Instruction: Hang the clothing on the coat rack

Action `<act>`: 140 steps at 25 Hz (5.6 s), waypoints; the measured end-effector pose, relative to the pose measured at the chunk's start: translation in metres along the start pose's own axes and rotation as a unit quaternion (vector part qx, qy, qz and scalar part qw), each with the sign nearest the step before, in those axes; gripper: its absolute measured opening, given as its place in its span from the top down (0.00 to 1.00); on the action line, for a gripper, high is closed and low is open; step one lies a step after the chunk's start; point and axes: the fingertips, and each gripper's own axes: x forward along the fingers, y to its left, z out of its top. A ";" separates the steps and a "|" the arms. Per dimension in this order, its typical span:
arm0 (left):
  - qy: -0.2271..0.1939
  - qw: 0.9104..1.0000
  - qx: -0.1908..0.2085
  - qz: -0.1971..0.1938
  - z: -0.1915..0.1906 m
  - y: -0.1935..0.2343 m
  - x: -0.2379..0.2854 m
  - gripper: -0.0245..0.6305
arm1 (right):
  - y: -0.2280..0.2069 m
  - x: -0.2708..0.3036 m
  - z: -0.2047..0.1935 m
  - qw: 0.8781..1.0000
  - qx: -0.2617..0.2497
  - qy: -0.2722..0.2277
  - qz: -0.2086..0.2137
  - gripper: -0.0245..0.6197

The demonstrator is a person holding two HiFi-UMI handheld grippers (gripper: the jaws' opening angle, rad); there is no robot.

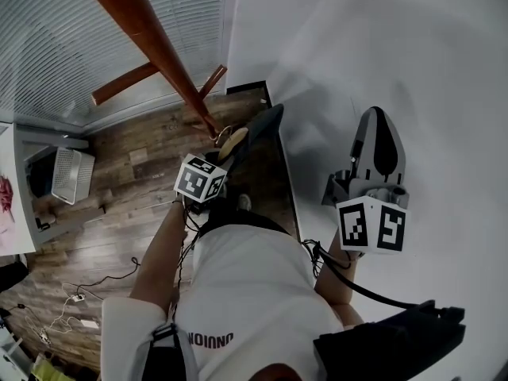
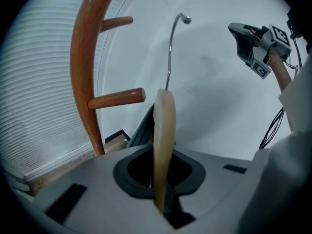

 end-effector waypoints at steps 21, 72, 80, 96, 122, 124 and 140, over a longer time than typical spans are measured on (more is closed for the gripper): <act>0.040 0.998 -0.019 -0.035 -0.011 0.012 0.020 0.91 | -0.005 0.003 0.004 0.999 -0.015 0.014 -0.026 0.93; 0.073 0.993 -0.055 -0.074 -0.038 0.031 0.049 0.91 | -0.006 0.009 -0.008 0.998 -0.037 0.048 -0.032 0.93; 0.086 0.993 -0.052 -0.061 -0.041 0.041 0.046 0.91 | -0.002 0.010 -0.005 0.997 -0.042 0.051 -0.030 0.93; 0.100 0.993 -0.047 -0.035 -0.046 0.062 0.047 0.91 | 0.005 0.015 -0.009 0.997 -0.048 0.057 -0.027 0.93; 0.105 0.993 -0.054 0.012 -0.048 0.090 0.048 0.91 | -0.001 0.011 -0.003 0.996 -0.048 0.054 -0.045 0.93; 0.106 0.993 -0.051 0.015 -0.048 0.093 0.048 0.91 | -0.002 0.010 -0.003 0.996 -0.049 0.054 -0.047 0.93; 0.102 0.992 -0.065 0.042 -0.045 0.104 0.053 0.91 | -0.008 0.008 -0.005 0.995 -0.052 0.061 -0.054 0.93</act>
